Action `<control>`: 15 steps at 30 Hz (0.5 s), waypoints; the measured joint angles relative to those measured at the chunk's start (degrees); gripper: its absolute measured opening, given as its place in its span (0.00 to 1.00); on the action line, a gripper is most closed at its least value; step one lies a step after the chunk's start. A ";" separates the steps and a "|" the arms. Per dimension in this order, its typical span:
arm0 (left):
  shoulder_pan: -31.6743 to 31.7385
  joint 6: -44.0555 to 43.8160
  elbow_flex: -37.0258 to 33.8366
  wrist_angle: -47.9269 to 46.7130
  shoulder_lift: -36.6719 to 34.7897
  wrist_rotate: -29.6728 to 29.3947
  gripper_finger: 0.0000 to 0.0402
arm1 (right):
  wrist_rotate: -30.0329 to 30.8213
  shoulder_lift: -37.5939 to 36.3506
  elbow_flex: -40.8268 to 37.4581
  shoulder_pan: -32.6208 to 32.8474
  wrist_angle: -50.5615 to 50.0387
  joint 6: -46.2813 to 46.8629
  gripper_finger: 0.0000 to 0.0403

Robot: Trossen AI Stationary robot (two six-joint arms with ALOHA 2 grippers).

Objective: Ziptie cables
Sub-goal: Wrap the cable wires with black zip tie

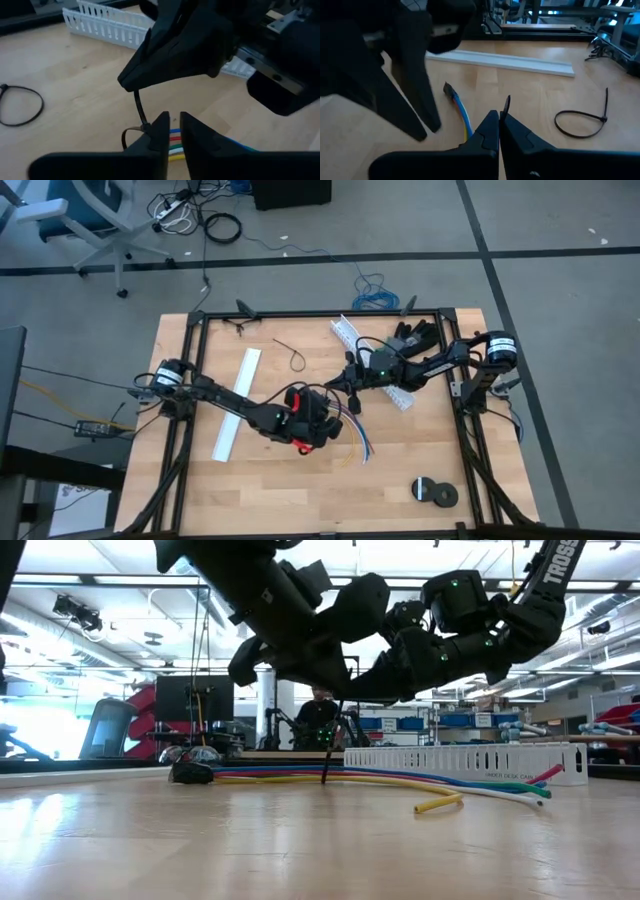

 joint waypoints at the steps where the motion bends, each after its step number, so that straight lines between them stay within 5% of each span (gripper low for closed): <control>1: 0.21 -0.52 0.00 -0.09 0.00 0.42 0.16 | 0.00 0.00 0.00 0.00 -0.03 0.26 0.00; 8: 1.71 -0.62 0.00 -0.30 0.00 1.91 0.28 | 0.04 0.00 0.00 0.00 1.12 1.45 0.00; 15: 3.45 -1.80 -0.01 -0.29 -0.02 4.05 0.22 | 0.02 0.00 0.00 0.00 1.15 1.52 0.00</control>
